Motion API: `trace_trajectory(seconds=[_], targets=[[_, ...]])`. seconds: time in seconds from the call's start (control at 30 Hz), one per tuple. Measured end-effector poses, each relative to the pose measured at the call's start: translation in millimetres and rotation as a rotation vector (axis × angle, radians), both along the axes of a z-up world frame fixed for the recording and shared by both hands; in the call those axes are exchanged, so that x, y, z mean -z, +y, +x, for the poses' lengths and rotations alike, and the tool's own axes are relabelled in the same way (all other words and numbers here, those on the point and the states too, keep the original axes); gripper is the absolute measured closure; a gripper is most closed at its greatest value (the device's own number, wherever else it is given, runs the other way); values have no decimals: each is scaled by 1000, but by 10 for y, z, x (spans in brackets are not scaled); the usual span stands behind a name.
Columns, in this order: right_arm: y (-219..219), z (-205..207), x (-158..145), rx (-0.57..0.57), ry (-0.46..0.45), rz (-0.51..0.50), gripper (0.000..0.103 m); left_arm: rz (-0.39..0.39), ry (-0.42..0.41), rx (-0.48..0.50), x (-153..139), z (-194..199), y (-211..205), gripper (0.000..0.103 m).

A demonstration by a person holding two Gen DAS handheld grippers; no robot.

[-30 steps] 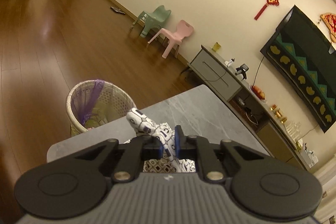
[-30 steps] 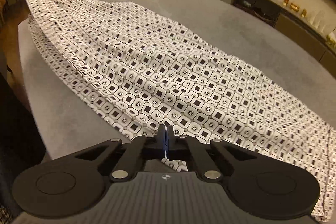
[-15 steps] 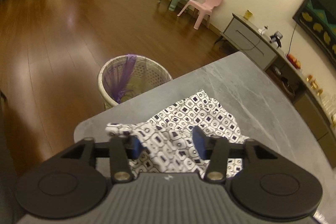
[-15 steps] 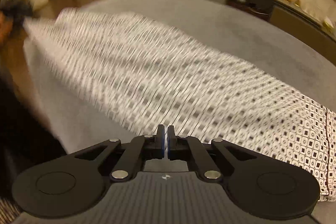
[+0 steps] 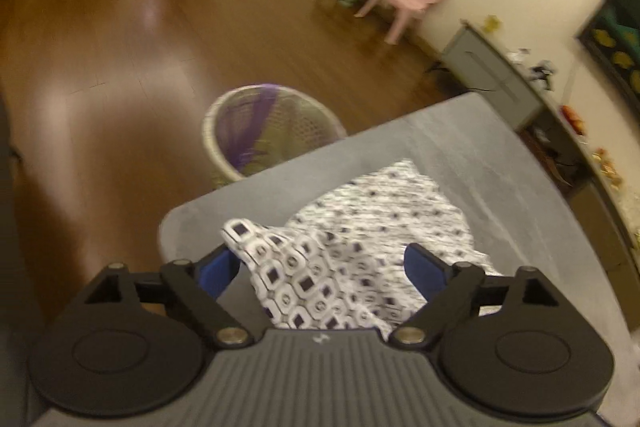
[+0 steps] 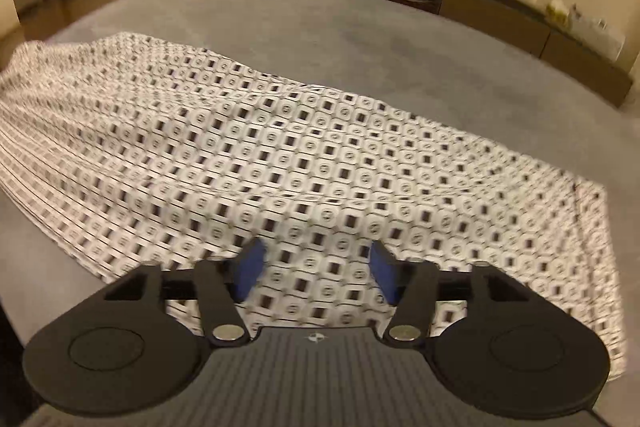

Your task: Fold clothes

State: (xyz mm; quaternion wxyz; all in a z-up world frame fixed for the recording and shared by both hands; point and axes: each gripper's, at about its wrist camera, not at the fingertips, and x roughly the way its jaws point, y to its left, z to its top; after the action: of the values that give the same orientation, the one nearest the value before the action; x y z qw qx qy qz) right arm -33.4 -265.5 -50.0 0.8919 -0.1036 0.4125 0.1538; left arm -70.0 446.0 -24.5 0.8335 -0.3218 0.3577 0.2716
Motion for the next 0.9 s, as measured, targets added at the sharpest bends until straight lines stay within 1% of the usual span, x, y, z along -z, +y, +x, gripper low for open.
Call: trace_trajectory(seconds=[0.03, 0.1, 0.13, 0.17, 0.2, 0.23, 0.3, 0.4, 0.43, 0.47, 0.5, 0.53, 0.57, 0.6, 0.63, 0.67, 0.77, 0.8, 0.9], targets=[[-19, 1, 3, -2, -1, -1, 35, 6, 5, -38, -10, -27, 34, 12], [-32, 12, 8, -7, -6, -8, 32, 42, 21, -128, -40, -76, 74, 13], [-28, 20, 10, -11, -9, -13, 31, 83, 20, -163, -89, -94, 59, 17], [-13, 29, 10, -17, -14, -20, 31, 137, -20, -141, -166, -71, -11, 21], [-9, 42, 11, -21, -16, -24, 31, 193, -67, -109, -247, -41, -91, 21], [-23, 62, 15, -23, -13, -20, 29, 218, -104, -9, -287, 68, -191, 21], [-61, 113, 22, -17, -4, -8, 28, 215, -81, 255, -229, 462, -437, 23], [-139, 195, 38, 7, 10, 8, 28, 292, 63, 422, 30, 1045, -712, 29], [-172, 219, 41, 21, 12, 10, 28, 300, 111, 428, 134, 1202, -711, 32], [-204, 236, 43, 39, 8, 5, 28, 305, 160, 426, 240, 1353, -694, 39], [-235, 247, 47, 57, 1, -3, 29, 305, 195, 405, 329, 1471, -635, 42], [-277, 261, 51, 75, -1, -2, 29, 318, 204, 360, 361, 1541, -564, 43], [-324, 275, 56, 95, 1, 5, 29, 334, 210, 310, 385, 1605, -492, 48], [-365, 288, 62, 113, 2, 10, 29, 318, 192, 269, 375, 1642, -425, 54], [-402, 298, 67, 131, 2, 14, 29, 296, 170, 230, 360, 1676, -359, 54], [-432, 307, 73, 146, 1, 17, 29, 300, 160, 213, 353, 1700, -344, 54], [-499, 320, 82, 192, -9, 9, 28, 321, 157, 201, 375, 1698, -388, 43], [-518, 320, 83, 209, -15, -2, 28, 289, 143, 228, 365, 1695, -393, 42], [-572, 323, 84, 264, -26, -28, 28, 179, 93, 350, 349, 1685, -371, 37]])
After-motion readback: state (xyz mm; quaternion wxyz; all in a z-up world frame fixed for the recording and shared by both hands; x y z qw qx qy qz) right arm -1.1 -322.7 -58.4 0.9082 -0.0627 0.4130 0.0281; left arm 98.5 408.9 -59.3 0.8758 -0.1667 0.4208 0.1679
